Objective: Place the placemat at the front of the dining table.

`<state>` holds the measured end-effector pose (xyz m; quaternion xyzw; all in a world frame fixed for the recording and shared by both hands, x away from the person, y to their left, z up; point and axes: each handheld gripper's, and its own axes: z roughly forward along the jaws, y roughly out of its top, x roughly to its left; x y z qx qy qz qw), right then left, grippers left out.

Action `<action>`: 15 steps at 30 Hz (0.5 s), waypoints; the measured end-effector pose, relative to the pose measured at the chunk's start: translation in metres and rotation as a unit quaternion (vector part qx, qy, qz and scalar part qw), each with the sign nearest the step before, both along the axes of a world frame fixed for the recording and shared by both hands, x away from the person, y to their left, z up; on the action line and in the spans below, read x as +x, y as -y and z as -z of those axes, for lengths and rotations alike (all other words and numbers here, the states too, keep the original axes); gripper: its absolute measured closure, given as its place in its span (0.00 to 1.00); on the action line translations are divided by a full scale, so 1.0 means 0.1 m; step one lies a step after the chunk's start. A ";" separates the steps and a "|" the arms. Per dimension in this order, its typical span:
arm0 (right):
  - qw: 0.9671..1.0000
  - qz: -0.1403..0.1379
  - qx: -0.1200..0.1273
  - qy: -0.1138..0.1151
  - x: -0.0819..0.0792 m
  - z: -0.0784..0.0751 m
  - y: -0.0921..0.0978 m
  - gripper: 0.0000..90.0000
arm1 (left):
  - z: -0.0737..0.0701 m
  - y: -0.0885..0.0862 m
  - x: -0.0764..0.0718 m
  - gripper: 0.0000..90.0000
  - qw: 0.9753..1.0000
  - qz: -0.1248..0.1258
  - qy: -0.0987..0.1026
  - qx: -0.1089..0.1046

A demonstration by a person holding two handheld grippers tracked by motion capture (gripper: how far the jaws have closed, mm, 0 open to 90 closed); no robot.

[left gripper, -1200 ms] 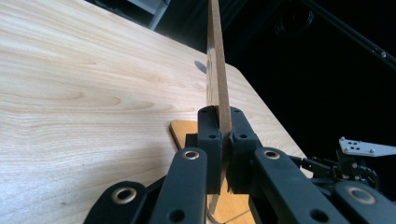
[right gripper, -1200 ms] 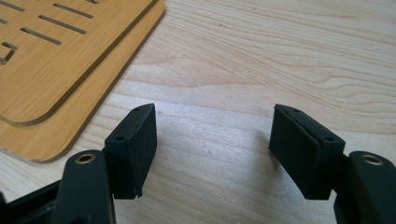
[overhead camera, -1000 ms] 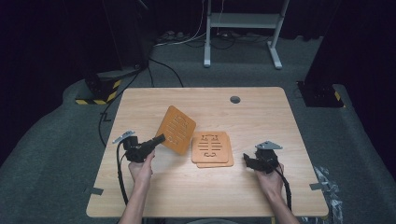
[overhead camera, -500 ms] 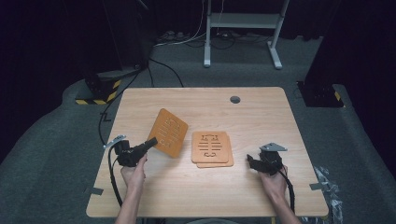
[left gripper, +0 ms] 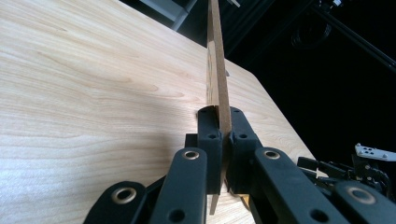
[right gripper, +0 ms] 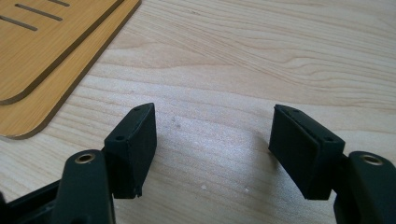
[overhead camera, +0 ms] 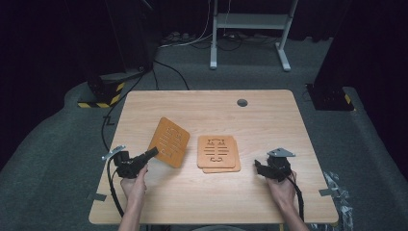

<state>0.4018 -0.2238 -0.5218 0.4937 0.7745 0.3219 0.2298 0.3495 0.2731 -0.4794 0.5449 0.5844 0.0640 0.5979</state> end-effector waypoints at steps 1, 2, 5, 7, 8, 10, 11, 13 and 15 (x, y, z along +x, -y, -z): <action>1.000 -0.001 -0.002 0.000 -0.01 0.00 -0.01 0.35 | 0.01 0.00 0.00 0.96 1.000 -0.001 -0.001 -0.002; 1.000 -0.001 -0.005 0.004 -0.01 0.00 -0.01 0.35 | 0.02 0.00 -0.01 0.96 1.000 -0.001 -0.003 -0.001; 1.000 -0.001 -0.008 0.005 -0.01 0.00 -0.01 0.35 | 0.03 0.02 -0.03 0.96 1.000 0.001 -0.003 0.001; 1.000 -0.004 -0.011 0.008 -0.01 0.00 -0.01 0.35 | 0.04 0.02 -0.07 0.96 1.000 -0.001 -0.005 0.002; 1.000 -0.004 -0.012 0.008 -0.01 0.00 -0.01 0.35 | 0.05 0.01 -0.08 0.96 1.000 -0.002 -0.005 0.006; 1.000 -0.003 -0.014 0.010 -0.02 0.00 -0.02 0.35 | 0.06 0.00 -0.10 0.96 1.000 -0.005 -0.006 0.002; 1.000 -0.001 -0.013 0.008 -0.02 0.00 -0.02 0.35 | 0.07 -0.01 -0.11 0.96 1.000 -0.006 -0.006 0.001; 1.000 -0.002 -0.012 0.009 -0.02 0.00 -0.02 0.35 | 0.08 -0.02 -0.12 0.96 1.000 -0.008 -0.010 -0.002; 1.000 -0.002 -0.012 0.009 -0.02 0.00 -0.02 0.35 | 0.10 -0.02 -0.13 0.96 1.000 -0.008 -0.011 -0.003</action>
